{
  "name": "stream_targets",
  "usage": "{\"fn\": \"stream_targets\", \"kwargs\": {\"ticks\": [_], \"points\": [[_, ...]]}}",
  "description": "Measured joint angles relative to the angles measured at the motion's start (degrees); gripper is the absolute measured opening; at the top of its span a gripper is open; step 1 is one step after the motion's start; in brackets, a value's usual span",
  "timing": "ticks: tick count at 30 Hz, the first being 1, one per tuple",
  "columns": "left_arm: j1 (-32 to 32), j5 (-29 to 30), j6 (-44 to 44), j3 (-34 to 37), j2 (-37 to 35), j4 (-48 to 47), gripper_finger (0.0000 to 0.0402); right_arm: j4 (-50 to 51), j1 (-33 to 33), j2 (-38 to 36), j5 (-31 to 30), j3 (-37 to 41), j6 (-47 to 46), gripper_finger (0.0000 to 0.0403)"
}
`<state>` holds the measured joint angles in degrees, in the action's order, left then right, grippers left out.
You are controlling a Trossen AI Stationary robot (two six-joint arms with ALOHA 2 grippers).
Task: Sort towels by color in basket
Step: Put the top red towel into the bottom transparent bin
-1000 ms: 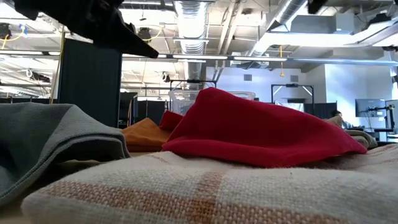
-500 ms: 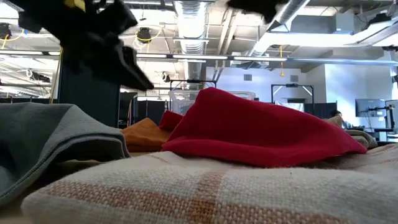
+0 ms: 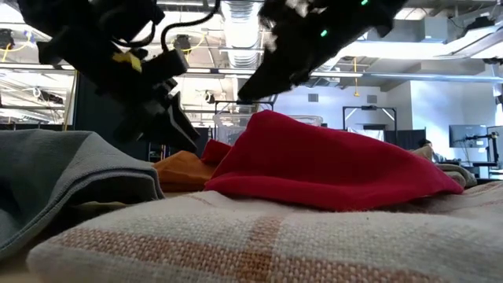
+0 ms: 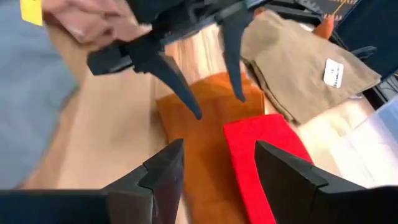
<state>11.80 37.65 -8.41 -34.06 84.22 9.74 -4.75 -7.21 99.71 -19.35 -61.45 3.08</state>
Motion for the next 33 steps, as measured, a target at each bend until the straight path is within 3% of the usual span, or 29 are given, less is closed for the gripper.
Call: {"fn": "stream_targets", "kwargs": {"ticks": [7, 13, 23, 27, 33], "points": [[-2.85, -0.30, 3.78, 0.00, 0.59, 0.10, 0.0192, 4.17, 2.62, 8.34, -0.54, -7.05, 5.55, 0.0223], [-4.89, -3.97, 5.76, -0.02, 4.10, 0.80, 0.0192, 8.87, 4.39, 14.37, -3.68, -12.43, 9.77, 0.0223], [-6.35, -5.89, 7.78, -0.02, 12.14, 7.30, 0.0192, 12.77, 8.44, 18.70, -4.70, -15.12, 7.00, 0.0221], [-6.37, -5.92, 7.85, -0.07, 13.27, 8.81, 0.0192, 13.18, 10.20, 18.70, -4.68, -15.12, 4.29, 0.0196], [-6.37, -6.09, 7.81, -0.04, 13.32, 8.92, 0.0192, 12.75, 11.43, 18.70, -1.53, -15.12, 2.59, 0.0120]]}}
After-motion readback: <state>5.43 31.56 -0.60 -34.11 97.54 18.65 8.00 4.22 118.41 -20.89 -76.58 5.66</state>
